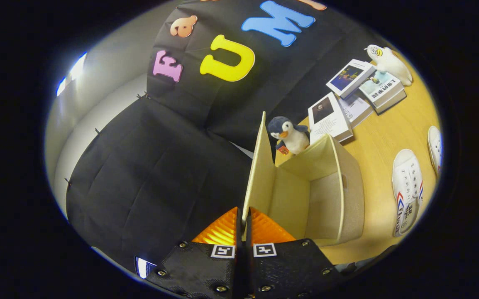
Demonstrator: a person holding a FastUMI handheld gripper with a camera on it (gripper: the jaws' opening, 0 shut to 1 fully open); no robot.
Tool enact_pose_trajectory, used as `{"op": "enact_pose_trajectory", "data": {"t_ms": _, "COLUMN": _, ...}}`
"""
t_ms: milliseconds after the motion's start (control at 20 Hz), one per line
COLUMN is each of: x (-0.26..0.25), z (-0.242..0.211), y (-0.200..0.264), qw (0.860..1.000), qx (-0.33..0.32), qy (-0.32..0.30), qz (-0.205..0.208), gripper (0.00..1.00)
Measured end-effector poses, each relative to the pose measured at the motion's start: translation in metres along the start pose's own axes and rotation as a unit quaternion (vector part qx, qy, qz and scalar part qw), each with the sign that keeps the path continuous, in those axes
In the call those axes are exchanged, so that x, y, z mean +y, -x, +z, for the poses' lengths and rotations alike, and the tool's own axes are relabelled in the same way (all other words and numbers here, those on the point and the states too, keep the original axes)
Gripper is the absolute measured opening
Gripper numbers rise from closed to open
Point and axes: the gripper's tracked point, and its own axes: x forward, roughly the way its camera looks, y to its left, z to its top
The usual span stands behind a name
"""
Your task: Open the storage box then place both shoes into the box .Put the left shoe in first, then the right shoe, with the right side of both shoes facing outward in a uniform manner.
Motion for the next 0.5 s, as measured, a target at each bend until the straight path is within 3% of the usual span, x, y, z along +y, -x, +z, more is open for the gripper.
{"op": "enact_pose_trajectory", "data": {"t_ms": 500, "x": 0.062, "z": -0.023, "y": -0.053, "qw": 0.997, "qx": 0.007, "qy": 0.076, "qz": 0.002, "gripper": 0.02}}
